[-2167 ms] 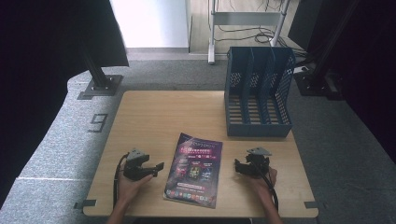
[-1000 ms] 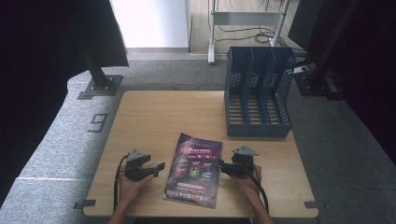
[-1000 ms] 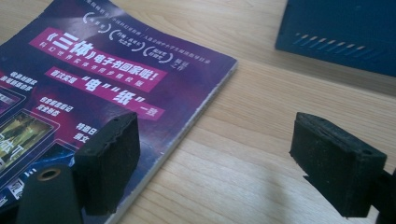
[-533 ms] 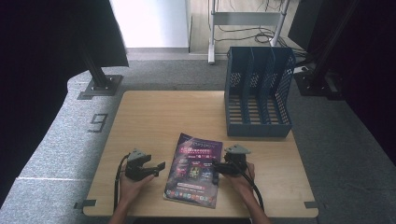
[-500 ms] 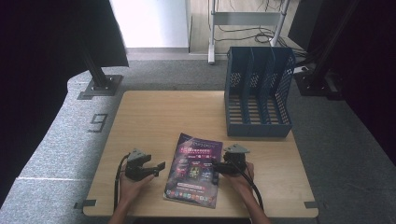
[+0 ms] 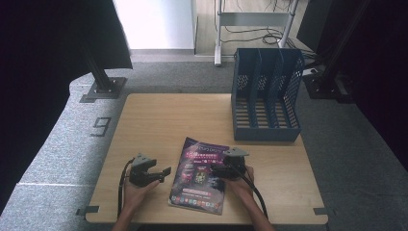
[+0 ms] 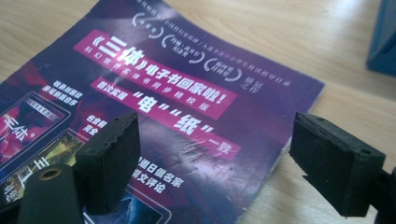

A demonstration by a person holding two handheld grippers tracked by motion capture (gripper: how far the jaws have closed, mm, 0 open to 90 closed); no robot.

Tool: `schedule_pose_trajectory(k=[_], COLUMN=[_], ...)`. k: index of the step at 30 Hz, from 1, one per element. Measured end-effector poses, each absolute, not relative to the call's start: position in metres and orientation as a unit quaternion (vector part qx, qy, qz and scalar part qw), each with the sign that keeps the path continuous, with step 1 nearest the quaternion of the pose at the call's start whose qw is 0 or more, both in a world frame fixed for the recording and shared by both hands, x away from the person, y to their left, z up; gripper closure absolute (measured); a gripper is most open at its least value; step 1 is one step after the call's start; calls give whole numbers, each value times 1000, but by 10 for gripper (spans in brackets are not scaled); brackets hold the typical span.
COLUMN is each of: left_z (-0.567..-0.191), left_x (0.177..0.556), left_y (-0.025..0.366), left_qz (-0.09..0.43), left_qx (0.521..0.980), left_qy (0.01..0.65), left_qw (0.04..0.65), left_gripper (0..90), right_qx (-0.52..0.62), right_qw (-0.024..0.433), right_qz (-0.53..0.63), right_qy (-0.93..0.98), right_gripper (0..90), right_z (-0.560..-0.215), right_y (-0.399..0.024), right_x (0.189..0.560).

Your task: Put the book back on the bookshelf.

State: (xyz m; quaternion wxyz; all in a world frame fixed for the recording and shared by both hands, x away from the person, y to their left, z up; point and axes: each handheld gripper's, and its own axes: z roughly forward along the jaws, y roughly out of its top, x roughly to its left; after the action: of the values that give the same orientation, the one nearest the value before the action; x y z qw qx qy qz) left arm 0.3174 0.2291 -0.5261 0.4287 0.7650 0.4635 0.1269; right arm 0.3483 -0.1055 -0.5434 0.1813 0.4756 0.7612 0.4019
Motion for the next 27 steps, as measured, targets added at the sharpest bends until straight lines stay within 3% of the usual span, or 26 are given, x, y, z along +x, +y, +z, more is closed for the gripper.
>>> schedule_pose_trajectory(k=[17, 27], left_z=[-526, -528], left_x=[316, 318], left_y=[218, 212], left_qz=[130, 124], left_qx=[773, 778], left_qy=[452, 451], left_qw=[426, 420], left_gripper=[212, 210], right_qx=[468, 484], right_qw=[206, 178], right_qz=[377, 387], right_qy=[772, 765], right_gripper=[146, 129], right_z=[-550, -553], right_y=[-96, -103], right_x=[347, 352])
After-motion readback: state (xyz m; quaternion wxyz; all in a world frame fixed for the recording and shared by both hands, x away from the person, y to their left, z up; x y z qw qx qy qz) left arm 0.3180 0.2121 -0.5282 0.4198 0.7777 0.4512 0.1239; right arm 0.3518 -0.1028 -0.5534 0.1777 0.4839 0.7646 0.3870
